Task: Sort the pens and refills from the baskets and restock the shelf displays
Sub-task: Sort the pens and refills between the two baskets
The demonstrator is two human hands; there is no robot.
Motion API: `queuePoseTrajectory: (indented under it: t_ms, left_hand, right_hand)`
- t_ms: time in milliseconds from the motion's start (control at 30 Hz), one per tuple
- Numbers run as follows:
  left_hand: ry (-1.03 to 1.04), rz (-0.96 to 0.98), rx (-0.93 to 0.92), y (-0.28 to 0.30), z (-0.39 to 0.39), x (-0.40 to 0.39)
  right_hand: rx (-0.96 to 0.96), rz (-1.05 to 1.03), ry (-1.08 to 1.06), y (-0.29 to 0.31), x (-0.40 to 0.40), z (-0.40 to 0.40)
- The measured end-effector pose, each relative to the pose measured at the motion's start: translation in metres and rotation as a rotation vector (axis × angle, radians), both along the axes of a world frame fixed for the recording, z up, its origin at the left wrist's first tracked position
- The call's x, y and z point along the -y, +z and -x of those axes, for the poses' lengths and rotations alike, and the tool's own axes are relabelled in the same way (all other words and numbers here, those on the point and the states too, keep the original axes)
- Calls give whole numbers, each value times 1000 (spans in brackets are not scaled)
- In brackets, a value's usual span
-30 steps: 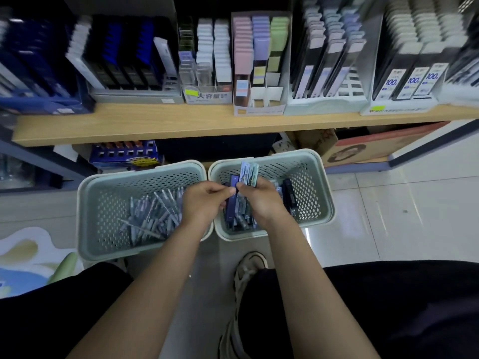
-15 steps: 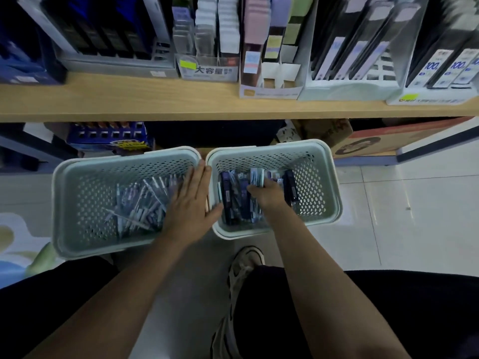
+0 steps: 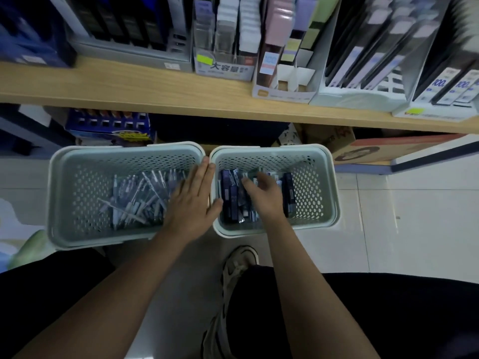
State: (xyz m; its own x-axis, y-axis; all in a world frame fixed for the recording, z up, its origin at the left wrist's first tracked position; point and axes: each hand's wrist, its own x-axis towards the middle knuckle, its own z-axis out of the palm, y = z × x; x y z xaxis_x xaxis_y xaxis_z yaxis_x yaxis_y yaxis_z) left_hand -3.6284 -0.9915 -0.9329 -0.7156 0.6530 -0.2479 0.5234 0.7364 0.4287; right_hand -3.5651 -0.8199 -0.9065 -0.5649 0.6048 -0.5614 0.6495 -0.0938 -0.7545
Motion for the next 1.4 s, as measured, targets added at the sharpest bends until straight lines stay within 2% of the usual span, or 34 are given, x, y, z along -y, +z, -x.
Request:
queuePoseTrajectory:
  t_ms: [133, 200, 267, 367, 467, 567, 700, 833, 933, 1033, 1133, 1300, 1400]
  left_hand:
    - [97, -63, -16, 14, 9, 23]
    - [242, -77, -96, 16, 17, 58]
    - [378, -9, -140, 15, 28, 99]
    - [503, 113, -203, 17, 45, 150]
    - [594, 120, -205, 18, 54, 181]
    - [563, 130, -160, 11, 53, 199]
    - [564, 66, -106, 5, 52, 202]
    - [556, 5, -156, 5, 54, 205]
    - [549, -30, -167, 8, 55, 208]
    - [552, -37, -163, 8, 54, 208]
    - [554, -39, -173, 6, 54, 208]
    - [569, -33, -160, 3, 54, 209]
    - [575, -32, -152, 2, 54, 210]
  right_hand:
    - [-166, -86, -16, 22, 36, 13]
    - [-222, -105, 64, 30, 62, 26]
    - [-252, -138, 200, 28, 89, 41]
    - [-179, -161, 392, 18, 128, 65]
    - [99, -68, 459, 5, 150, 90]
    - [324, 61, 423, -13, 161, 102]
    - [408, -7, 412, -42, 161, 109]
    - [388, -43, 425, -52, 169, 119]
    - [441, 16, 448, -60, 182, 125]
    - [503, -23, 478, -60, 193, 129]
    - [533, -1, 408, -67, 197, 136]
    - [601, -115, 286, -118, 190, 137]
    - [495, 34, 191, -78, 196, 138]
